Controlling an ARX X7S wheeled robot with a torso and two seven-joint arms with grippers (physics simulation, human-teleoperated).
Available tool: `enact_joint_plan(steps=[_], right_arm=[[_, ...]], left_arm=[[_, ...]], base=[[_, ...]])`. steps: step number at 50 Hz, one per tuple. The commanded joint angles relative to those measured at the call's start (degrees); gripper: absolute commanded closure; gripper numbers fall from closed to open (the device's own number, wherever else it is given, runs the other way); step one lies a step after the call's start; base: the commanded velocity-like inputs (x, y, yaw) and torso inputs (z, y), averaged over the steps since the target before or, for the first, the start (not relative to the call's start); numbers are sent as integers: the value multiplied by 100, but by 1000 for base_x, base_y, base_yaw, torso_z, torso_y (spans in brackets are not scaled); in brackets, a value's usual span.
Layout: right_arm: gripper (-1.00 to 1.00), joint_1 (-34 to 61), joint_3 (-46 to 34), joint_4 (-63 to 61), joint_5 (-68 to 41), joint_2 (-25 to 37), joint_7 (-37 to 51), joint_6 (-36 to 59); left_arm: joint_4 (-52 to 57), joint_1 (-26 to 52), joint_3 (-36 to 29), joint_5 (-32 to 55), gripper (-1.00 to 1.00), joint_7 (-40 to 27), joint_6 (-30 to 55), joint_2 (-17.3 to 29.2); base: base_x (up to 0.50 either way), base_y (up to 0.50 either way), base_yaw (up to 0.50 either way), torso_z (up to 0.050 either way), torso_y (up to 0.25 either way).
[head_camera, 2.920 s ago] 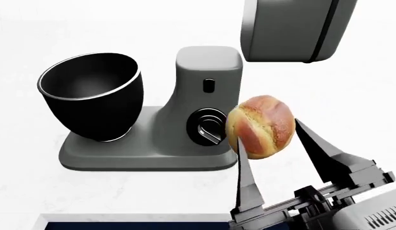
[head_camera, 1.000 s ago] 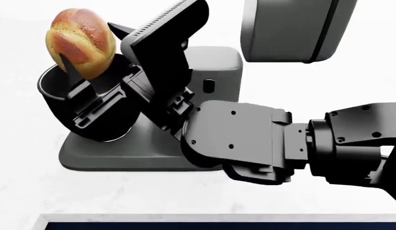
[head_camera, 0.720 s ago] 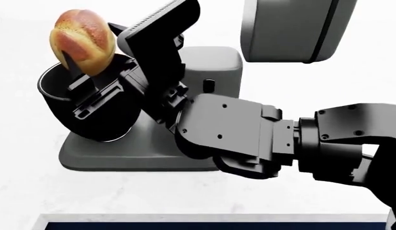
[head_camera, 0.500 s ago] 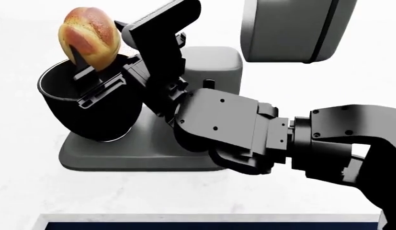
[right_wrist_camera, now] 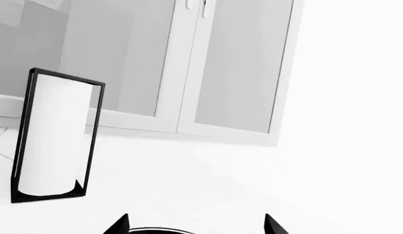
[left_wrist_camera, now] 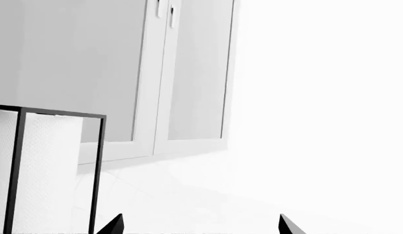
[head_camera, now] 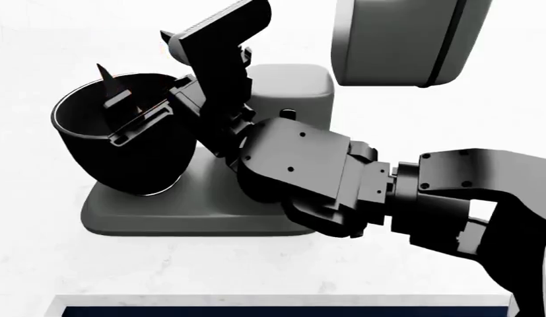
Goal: Place the bread in the stand mixer bowl.
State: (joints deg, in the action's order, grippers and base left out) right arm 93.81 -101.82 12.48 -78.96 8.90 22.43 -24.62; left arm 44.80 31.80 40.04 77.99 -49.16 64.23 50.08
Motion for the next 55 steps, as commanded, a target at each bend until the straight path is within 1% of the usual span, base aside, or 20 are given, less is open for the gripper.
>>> enact_joint_plan(steps=[1, 7, 16, 23, 30, 39, 42, 43, 45, 50, 55], right_arm=[[-100, -17, 52, -44, 2, 32, -78, 32], [-100, -16, 41, -250, 89, 98, 46, 30], [-100, 192, 3, -1832, 743, 842, 1001, -122], [-100, 415, -31, -2741, 1331, 1298, 1701, -45], [-100, 634, -66, -4070, 1953, 2062, 2638, 159], [-100, 778, -123, -4951, 2354, 2767, 3386, 498], [-100, 831, -178, -5276, 2469, 3160, 3697, 680], [-100, 899, -188, -5517, 2531, 3406, 3921, 805], [-100, 997, -196, -5756, 2558, 3584, 4089, 950], [-100, 1514, -230, -6662, 2541, 4333, 4828, 1721], [-100, 1916, -178, -7143, 2377, 4877, 5132, 2091]], left_arm=[[24, -241, -13, 140, -100, -63, -11, -40], [41, -289, 13, 132, -100, -48, -30, -41], [96, -416, 127, 151, -100, 16, -63, -68], [108, -405, 122, 212, -100, -28, -78, -46], [208, -419, 216, 450, -100, -168, -74, 13], [249, -419, 169, 505, -100, -218, -87, 23], [265, -450, 154, 409, -100, -145, -103, -10], [273, -495, 143, 334, -100, -100, -105, -50], [275, -511, 151, 327, -100, -90, -109, -56], [320, -510, 185, 482, -100, -171, -121, -30], [387, -534, 228, 570, -100, -197, -134, -19]], base=[[0, 0, 0, 0, 0], [0, 0, 0, -3, 0], [0, 0, 0, -4, 0], [0, 0, 0, -4, 0], [0, 0, 0, -4, 0], [0, 0, 0, -5, 0], [0, 0, 0, -4, 0], [0, 0, 0, 0, 0], [0, 0, 0, -5, 0], [0, 0, 0, -8, 0], [0, 0, 0, -6, 0]])
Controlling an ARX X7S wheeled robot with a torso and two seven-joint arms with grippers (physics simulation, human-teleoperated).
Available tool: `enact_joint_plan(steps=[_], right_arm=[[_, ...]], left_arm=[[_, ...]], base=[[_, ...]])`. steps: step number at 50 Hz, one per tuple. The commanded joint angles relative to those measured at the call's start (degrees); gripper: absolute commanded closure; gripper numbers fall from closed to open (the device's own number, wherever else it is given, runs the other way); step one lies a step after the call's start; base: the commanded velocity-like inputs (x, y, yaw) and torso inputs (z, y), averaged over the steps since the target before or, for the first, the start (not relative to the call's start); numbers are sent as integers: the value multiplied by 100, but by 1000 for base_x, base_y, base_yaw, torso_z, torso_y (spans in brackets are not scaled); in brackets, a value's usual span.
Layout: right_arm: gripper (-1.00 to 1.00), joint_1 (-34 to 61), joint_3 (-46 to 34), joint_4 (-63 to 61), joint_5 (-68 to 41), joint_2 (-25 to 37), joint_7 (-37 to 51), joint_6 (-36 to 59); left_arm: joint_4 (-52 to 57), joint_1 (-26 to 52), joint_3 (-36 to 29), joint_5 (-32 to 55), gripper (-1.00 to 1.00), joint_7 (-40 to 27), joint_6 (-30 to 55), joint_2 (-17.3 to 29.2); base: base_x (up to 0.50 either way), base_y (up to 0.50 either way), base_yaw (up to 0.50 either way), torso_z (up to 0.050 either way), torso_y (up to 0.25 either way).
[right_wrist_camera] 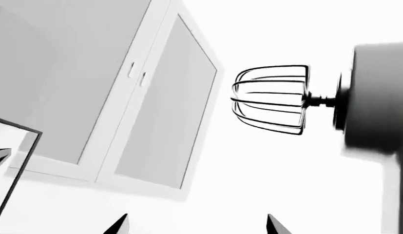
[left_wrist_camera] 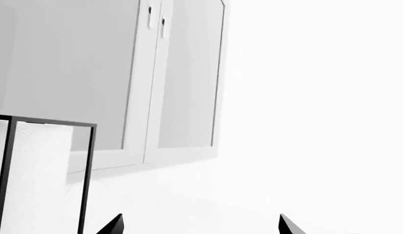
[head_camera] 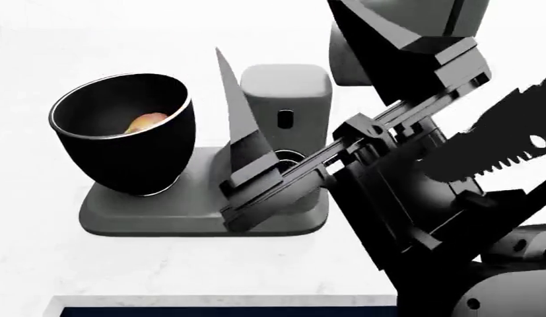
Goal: Place the bread in the stand mixer bowl.
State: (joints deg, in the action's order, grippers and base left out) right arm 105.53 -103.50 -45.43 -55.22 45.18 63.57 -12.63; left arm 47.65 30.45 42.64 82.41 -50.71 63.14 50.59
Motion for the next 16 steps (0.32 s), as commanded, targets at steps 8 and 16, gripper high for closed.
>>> enact_joint_plan(steps=[8, 16], right_arm=[[-100, 2942, -2242, -1457, 97, 1713, 1595, 331], [-100, 2945, -973, -1457, -572, 2736, 820, 1158]], left_arm=[[165, -452, -74, -8, -100, 60, -59, -140], [239, -530, -91, -178, -100, 184, -137, -297]], base=[[0, 0, 0, -8, 0], [0, 0, 0, -8, 0]])
